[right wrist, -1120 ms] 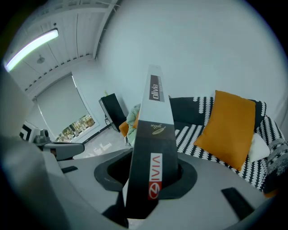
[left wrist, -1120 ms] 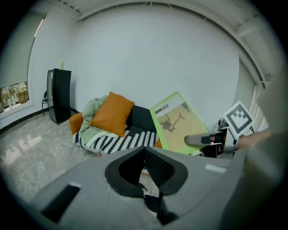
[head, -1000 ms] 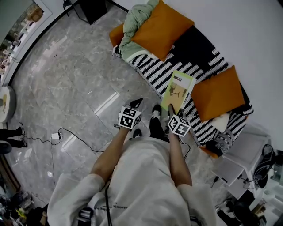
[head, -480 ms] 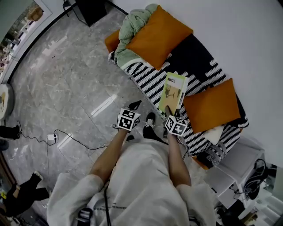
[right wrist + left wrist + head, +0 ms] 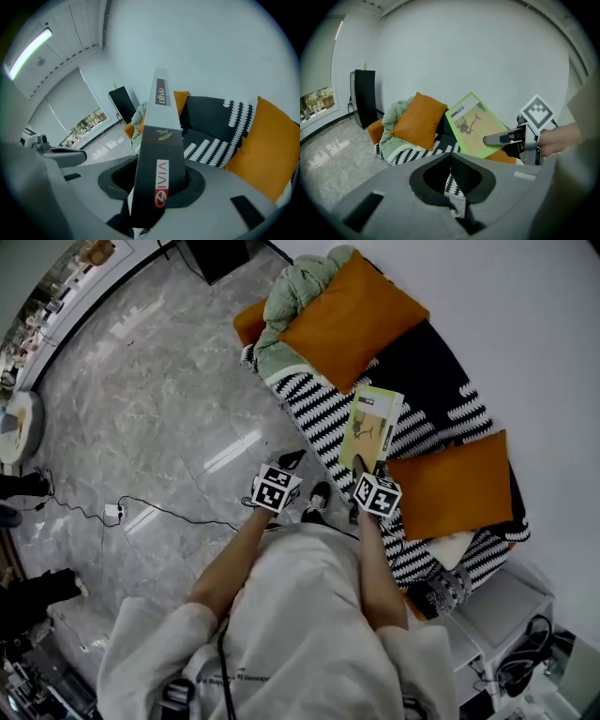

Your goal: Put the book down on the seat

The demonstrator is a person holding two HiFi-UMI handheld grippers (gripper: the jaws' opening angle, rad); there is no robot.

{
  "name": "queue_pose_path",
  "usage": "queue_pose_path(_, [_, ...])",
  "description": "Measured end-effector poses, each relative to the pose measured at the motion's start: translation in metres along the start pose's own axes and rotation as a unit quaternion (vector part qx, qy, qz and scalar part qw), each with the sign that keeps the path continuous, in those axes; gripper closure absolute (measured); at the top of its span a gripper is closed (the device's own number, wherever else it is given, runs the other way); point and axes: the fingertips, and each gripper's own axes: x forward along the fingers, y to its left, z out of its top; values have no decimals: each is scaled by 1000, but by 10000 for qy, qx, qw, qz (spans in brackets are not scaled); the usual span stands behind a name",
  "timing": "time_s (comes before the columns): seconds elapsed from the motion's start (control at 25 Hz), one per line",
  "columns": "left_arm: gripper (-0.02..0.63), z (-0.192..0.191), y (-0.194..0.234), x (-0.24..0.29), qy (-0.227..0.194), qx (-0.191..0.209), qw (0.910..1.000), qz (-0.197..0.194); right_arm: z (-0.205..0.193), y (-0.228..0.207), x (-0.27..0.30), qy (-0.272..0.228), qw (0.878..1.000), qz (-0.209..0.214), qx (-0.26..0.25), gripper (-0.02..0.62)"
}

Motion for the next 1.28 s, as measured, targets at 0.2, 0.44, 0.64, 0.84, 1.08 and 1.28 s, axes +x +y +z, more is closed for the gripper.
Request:
queue_pose_path(0.2, [597,11,0,11,-157,-1,9994,311,26,-14,18,-146,9993,172,290,445])
queue_pose_path(0.44, [597,2,-1,16,4,92,9992,387,23,-30,31,-54,9977,214,636,445])
queue_pose_path(0.64, [597,26,8,21,-203,342,9983,434,33,-44,30,-199,9966,4,802,445])
queue_pose_path(0.84, [597,69,19,41,-474,486,9968,414,51,-65,24,-458,9927,-239,1091,445])
queue_pose_path(1.08, [597,99,24,85,-384,778,9962,-42,46,-103,24,-568,9805,-696,1747,445])
queue_pose_path(1.28, [597,138,29,120,-293,987,9931,-567,36,-124,20,-669,9553,-1244,2597,445])
